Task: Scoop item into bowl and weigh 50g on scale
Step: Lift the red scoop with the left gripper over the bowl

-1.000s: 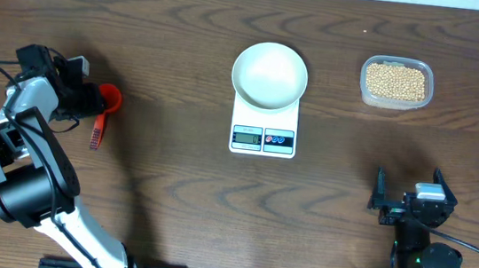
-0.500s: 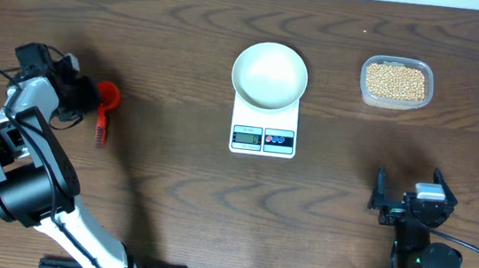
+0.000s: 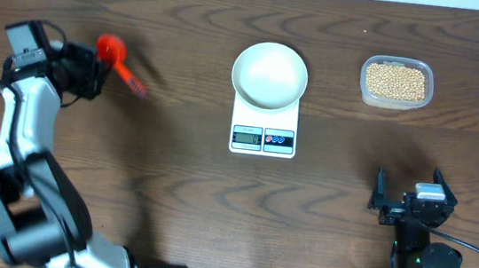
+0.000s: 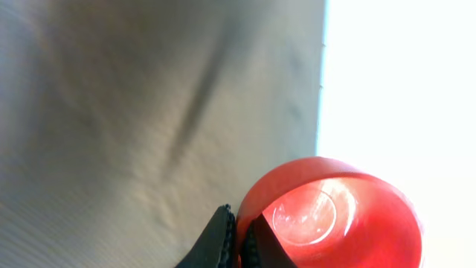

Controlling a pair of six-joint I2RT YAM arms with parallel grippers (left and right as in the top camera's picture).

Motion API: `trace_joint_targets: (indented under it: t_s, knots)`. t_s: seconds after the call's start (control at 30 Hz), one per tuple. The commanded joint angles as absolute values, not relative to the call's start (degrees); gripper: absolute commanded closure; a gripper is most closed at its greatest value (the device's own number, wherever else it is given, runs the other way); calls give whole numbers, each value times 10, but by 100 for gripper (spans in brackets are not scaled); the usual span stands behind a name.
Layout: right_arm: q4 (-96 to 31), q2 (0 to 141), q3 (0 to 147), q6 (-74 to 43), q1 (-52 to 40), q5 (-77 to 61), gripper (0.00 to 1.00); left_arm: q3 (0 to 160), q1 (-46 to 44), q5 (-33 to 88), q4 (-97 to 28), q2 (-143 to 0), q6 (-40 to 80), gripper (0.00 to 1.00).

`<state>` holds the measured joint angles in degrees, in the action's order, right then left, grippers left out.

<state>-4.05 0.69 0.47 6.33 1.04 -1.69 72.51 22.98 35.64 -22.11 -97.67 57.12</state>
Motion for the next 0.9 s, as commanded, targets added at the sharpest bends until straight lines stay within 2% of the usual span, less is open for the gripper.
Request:
trace_joint_targets:
  t_s: [0.0,0.2,0.33,0.47,0.53,0.67,0.77,0.87]
  knots:
    - [-43,4,3,60,8,-16,1,728,177,310,-220,-894,632,93]
    - [-31,4,3,60,8,-17,1,728,36,201,-228,-815,729,93]
    - [27,4,3,41,8,-55,1,728,-84,122,-215,-818,806,93]
    - [83,4,3,28,8,-74,1,728,-186,63,-173,-834,816,93]
    - [145,4,3,-47,8,-112,1,728,-237,37,-141,-847,816,93]
    - [218,4,3,-244,8,-84,1,728,-326,-50,-49,-877,818,93]
    - [251,6,3,-321,8,-85,1,728,-347,-96,-2,-892,826,93]
    - [268,18,11,-361,8,-90,1,728,-342,-97,18,-898,889,93]
